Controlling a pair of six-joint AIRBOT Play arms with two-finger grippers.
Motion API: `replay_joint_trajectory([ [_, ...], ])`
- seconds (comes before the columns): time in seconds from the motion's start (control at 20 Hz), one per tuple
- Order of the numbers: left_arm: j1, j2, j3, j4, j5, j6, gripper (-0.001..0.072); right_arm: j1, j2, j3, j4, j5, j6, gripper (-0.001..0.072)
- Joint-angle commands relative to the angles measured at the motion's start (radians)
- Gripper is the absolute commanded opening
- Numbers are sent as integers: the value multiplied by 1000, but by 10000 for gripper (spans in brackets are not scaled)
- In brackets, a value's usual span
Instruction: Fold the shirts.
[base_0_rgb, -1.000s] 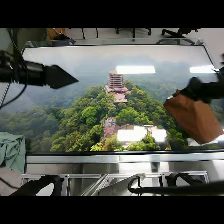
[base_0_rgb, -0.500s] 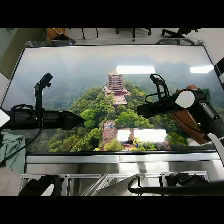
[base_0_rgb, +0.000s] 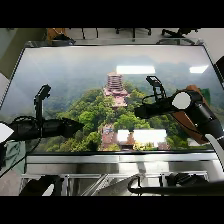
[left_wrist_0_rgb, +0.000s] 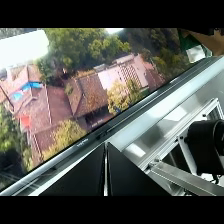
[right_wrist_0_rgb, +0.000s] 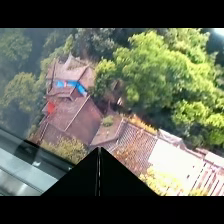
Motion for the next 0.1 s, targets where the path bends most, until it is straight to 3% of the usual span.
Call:
replay_joint_trajectory([
  [0.0, 0, 6, -7, -2, 8, -1, 14, 1, 0, 0, 0, -1, 0, 16],
  [0.05, 0, 6, -7, -2, 8, -1, 13, 1, 0, 0, 0, -1, 0, 16],
])
